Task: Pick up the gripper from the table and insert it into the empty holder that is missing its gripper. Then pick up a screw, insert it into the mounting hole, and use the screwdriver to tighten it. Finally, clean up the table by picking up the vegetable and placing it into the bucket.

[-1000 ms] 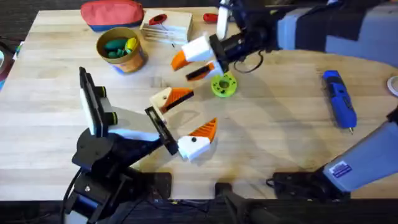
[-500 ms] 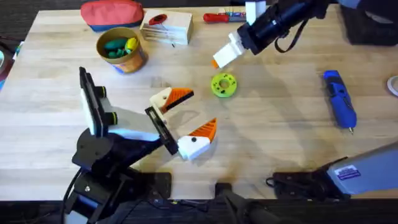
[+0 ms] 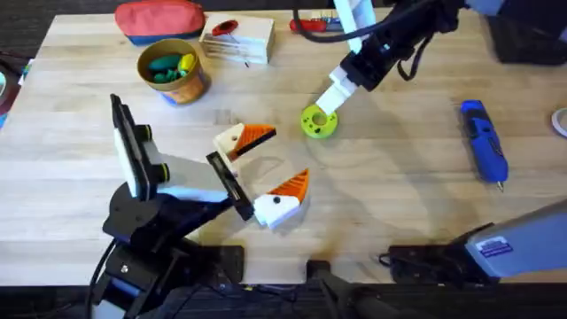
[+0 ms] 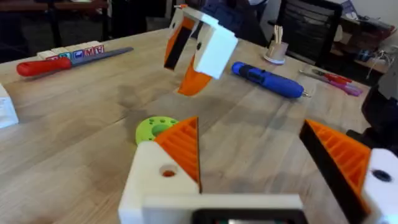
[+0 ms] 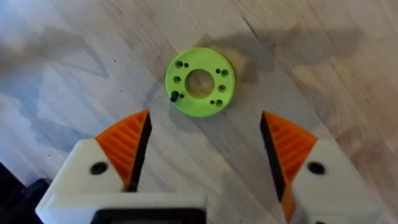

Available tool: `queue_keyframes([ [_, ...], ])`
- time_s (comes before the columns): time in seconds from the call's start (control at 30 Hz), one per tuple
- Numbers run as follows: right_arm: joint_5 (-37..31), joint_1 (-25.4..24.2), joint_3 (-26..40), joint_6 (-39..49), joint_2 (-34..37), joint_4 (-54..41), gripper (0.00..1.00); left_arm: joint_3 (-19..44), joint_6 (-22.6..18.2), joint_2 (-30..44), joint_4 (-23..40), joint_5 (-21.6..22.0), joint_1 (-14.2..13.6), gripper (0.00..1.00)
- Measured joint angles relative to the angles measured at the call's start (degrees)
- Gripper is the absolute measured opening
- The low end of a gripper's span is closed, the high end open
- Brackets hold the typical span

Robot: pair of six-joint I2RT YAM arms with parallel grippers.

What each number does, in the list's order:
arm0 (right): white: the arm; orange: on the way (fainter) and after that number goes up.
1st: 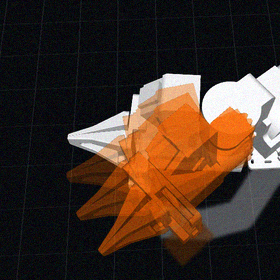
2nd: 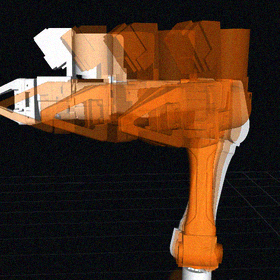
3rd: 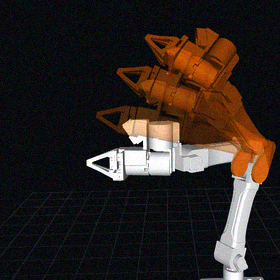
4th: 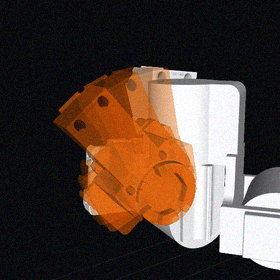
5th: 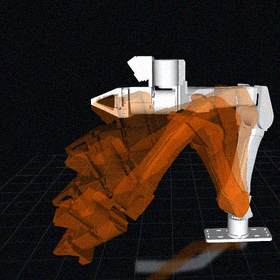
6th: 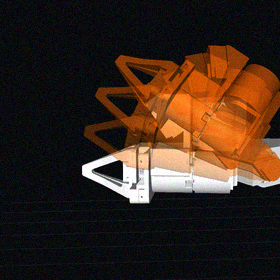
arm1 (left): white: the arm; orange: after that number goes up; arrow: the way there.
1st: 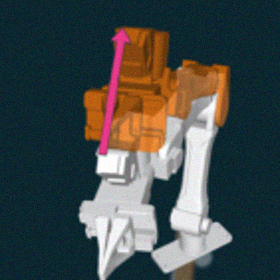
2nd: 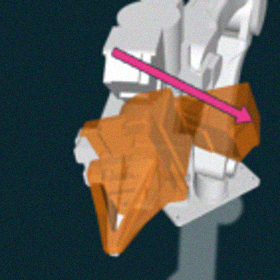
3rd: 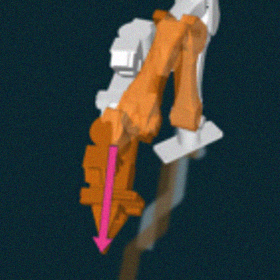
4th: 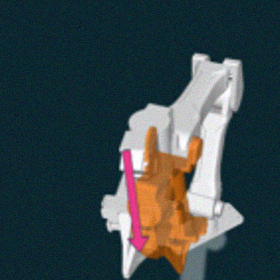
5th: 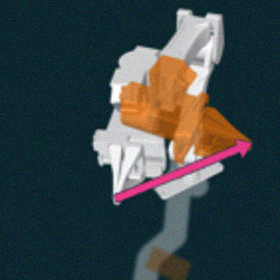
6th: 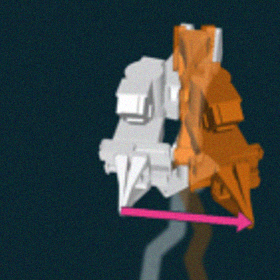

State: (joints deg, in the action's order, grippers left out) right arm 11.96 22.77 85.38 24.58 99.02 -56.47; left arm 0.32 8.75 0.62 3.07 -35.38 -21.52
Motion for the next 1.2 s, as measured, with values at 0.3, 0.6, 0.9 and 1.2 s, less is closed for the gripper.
queue_keyframes([
  [0.3, -2.5, 7.4, -7.5, 1.0, 0.0, 4.7, 0.854, 0.0, -0.2, 0.0, 0.0, 0.0, 0.0, 0.986],
  [0.6, -3.0, 10.5, -11.1, -0.7, 0.0, 10.2, 0.589, 0.0, -0.2, 0.0, 0.0, 0.0, 0.0, 0.986],
  [0.9, -4.8, 10.5, -11.3, -3.2, 3.7, 10.0, 0.498, 0.0, -0.2, 0.0, 0.0, 0.0, 0.0, 0.987],
  [1.2, -6.3, 10.5, -11.3, -4.3, 3.7, 10.0, 0.36, 0.0, -0.2, 0.0, 0.0, 0.0, 0.0, 0.986],
])
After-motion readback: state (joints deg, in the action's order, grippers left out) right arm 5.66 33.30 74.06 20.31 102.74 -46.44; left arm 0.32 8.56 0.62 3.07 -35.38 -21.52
